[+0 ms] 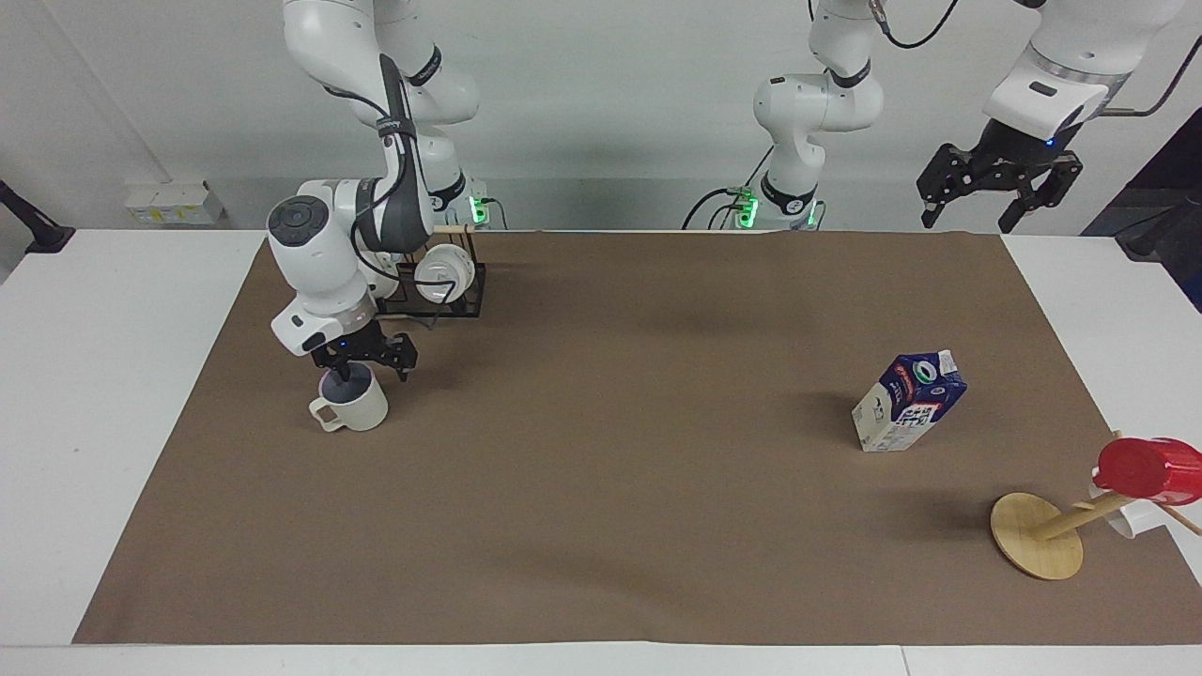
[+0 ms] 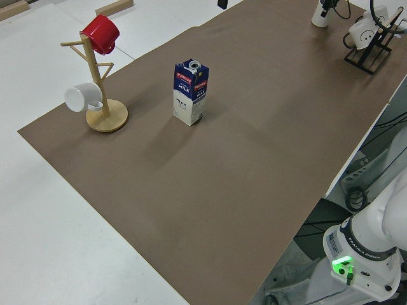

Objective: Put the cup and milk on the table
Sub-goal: 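Reach the right gripper to the white mug and grasp its rim, then carry the white mug with the right gripper toward the table center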

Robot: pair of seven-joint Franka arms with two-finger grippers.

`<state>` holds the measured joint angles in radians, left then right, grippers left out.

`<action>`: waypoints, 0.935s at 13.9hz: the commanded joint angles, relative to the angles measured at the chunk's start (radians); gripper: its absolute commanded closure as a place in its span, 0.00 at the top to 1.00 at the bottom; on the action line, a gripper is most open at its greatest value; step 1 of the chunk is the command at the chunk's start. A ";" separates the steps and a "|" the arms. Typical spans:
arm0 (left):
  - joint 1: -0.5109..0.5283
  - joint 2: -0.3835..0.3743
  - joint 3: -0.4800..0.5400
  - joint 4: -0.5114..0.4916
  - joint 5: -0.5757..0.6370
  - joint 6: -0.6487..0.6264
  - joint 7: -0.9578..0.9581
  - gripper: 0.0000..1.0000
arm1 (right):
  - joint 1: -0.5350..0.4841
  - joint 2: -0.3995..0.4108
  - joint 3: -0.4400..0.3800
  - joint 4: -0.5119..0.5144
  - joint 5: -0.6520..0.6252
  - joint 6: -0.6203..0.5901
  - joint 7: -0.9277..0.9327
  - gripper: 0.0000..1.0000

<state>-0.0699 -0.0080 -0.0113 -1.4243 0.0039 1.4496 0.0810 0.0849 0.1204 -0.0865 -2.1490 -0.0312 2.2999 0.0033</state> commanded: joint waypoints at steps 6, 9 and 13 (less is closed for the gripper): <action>0.015 0.006 -0.007 0.024 -0.007 -0.025 0.013 1.00 | -0.014 -0.001 0.004 -0.012 0.007 0.016 -0.074 0.15; 0.015 0.006 -0.007 0.024 -0.007 -0.025 0.013 1.00 | -0.014 0.004 0.004 -0.008 0.007 0.015 -0.065 0.00; 0.015 0.006 -0.007 0.024 -0.007 -0.025 0.013 1.00 | -0.011 0.001 0.004 0.008 0.005 -0.002 -0.094 0.00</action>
<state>-0.0699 -0.0080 -0.0113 -1.4243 0.0039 1.4495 0.0810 0.0834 0.1206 -0.0881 -2.1496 -0.0315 2.2992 -0.0403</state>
